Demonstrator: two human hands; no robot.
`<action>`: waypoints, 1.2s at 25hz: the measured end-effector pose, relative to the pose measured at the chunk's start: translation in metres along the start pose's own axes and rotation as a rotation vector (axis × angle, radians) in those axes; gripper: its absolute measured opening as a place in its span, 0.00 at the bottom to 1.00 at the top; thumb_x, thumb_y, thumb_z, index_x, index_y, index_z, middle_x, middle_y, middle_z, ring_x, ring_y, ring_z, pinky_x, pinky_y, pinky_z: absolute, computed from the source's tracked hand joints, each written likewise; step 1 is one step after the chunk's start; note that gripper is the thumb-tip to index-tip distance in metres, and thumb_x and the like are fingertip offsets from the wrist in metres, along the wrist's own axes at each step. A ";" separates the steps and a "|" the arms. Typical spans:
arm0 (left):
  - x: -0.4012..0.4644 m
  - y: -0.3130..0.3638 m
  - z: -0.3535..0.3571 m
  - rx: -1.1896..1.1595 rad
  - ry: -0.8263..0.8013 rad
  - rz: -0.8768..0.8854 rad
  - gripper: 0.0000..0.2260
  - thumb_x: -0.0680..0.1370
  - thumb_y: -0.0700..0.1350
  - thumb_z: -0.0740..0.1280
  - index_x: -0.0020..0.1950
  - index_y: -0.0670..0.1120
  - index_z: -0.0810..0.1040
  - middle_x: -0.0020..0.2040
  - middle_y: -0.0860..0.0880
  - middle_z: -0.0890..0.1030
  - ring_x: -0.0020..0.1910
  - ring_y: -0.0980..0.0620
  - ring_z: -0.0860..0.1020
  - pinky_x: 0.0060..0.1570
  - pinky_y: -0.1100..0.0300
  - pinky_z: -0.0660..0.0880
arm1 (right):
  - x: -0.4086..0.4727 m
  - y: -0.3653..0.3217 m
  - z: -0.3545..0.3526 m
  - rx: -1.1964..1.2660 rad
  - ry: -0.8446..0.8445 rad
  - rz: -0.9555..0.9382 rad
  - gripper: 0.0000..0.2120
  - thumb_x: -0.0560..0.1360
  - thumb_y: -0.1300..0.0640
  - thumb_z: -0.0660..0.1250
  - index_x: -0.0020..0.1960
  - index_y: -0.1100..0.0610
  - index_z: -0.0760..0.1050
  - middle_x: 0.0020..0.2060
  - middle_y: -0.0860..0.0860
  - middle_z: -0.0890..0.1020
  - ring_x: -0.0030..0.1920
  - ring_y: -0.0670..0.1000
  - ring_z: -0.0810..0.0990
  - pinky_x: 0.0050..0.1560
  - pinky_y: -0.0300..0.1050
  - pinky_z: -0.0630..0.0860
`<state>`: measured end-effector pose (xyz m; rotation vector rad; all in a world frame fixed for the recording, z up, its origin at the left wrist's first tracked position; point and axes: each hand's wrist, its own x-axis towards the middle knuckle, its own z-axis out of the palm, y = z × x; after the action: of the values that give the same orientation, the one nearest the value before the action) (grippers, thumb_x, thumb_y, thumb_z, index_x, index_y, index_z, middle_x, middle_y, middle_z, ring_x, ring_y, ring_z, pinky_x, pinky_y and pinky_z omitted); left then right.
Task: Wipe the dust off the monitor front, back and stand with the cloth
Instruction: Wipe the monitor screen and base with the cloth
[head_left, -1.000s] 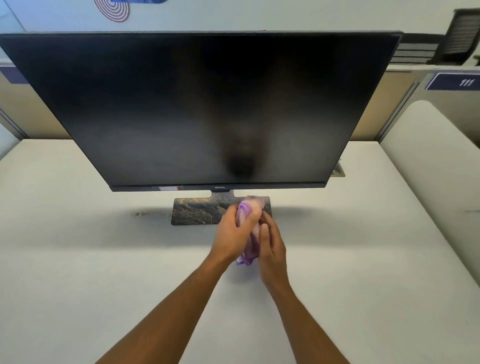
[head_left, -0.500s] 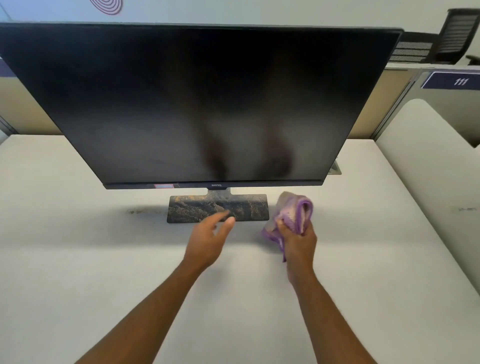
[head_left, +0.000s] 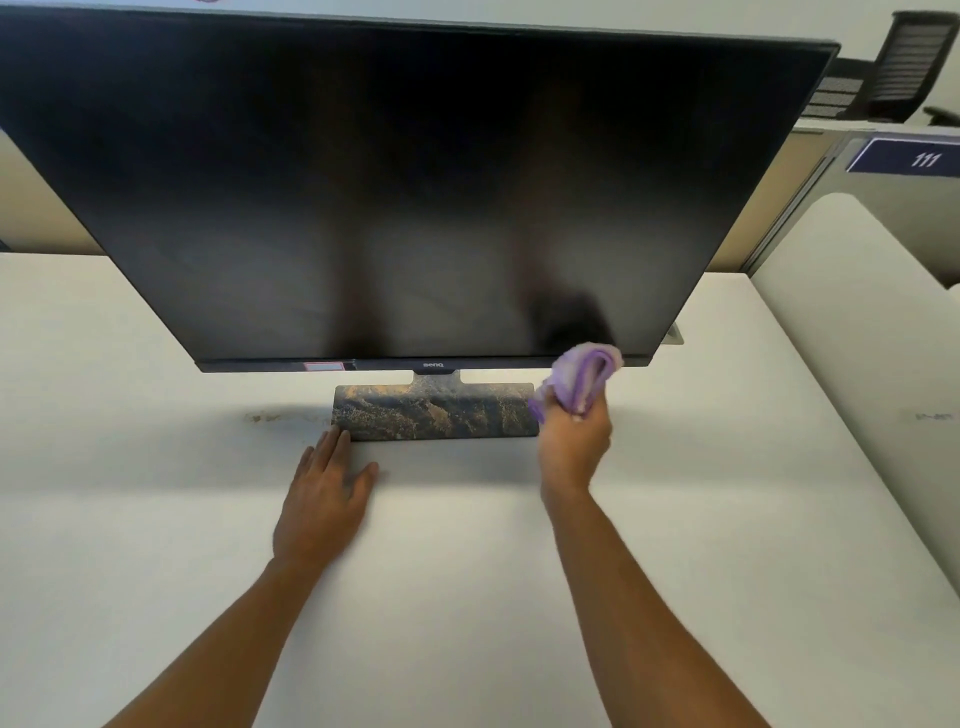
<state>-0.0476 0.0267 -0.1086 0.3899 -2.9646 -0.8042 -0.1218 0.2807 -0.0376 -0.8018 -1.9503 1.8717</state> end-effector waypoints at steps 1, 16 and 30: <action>0.000 0.000 0.001 -0.001 -0.005 -0.004 0.29 0.80 0.58 0.59 0.78 0.47 0.60 0.79 0.50 0.59 0.77 0.46 0.56 0.74 0.50 0.55 | -0.012 0.001 0.011 0.000 -0.028 -0.019 0.24 0.72 0.58 0.74 0.67 0.51 0.75 0.54 0.51 0.83 0.54 0.53 0.81 0.59 0.46 0.76; -0.001 -0.007 -0.002 0.006 0.035 0.041 0.29 0.79 0.57 0.62 0.77 0.46 0.62 0.77 0.49 0.62 0.76 0.48 0.60 0.70 0.49 0.64 | -0.048 0.015 -0.006 -0.279 -0.429 -0.334 0.20 0.71 0.58 0.74 0.62 0.55 0.77 0.47 0.51 0.83 0.43 0.49 0.80 0.43 0.39 0.76; 0.004 -0.031 -0.006 0.161 0.052 0.179 0.36 0.77 0.65 0.50 0.75 0.40 0.66 0.76 0.45 0.65 0.77 0.50 0.57 0.76 0.54 0.52 | 0.025 0.037 0.018 -0.805 -0.401 -0.382 0.25 0.71 0.56 0.72 0.66 0.56 0.68 0.58 0.54 0.77 0.54 0.57 0.78 0.52 0.44 0.74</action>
<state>-0.0439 -0.0026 -0.1192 0.1454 -2.9698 -0.5312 -0.1457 0.2804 -0.0791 -0.1811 -2.9092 1.0512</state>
